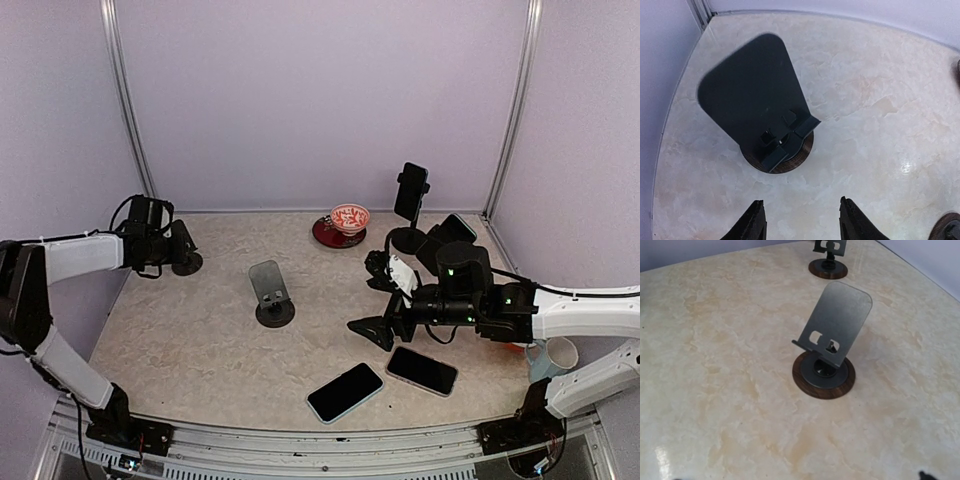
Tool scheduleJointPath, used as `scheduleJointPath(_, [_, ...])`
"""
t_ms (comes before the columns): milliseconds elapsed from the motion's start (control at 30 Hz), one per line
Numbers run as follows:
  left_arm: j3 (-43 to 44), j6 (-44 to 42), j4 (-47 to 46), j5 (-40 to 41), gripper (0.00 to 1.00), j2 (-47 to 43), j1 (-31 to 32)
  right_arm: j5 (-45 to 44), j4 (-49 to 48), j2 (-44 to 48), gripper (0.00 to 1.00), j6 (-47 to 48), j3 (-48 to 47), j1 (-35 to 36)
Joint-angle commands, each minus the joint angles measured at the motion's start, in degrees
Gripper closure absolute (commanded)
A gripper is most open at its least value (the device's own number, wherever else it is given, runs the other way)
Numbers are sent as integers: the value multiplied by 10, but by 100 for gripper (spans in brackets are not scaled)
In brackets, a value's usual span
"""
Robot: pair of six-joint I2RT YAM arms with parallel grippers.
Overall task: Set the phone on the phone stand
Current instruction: Move the phone stand to the corner of the board.
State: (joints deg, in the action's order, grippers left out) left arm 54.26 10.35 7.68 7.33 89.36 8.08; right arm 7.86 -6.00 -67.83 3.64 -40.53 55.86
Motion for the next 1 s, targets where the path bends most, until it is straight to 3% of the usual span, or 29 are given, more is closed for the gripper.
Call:
scheduleJointPath(0, [-29, 29, -56, -6, 51, -116, -1, 3, -17, -2, 0, 2, 5, -4])
scheduleJointPath(133, [-33, 45, -62, 20, 47, -162, -2, 4, -17, -3, 0, 1, 5, -4])
scheduleJointPath(400, [-24, 58, -48, 3, 47, -138, 3, 1, -18, -4, 0, 2, 6, -4])
scheduleJointPath(467, [-30, 66, -57, -8, 9, -140, 23, -1, -18, -6, 0, 3, 5, -4])
scheduleJointPath(500, [-29, 71, -59, -1, 2, -142, 41, -1, -19, -7, 0, 3, 5, -3])
scheduleJointPath(733, [-19, 90, -62, 74, 1, -155, 194, -6, -18, -10, 0, 4, 6, -4])
scheduleJointPath(967, [-38, 33, -82, -10, 1, -167, 275, -6, -15, -14, 0, 5, 3, -4])
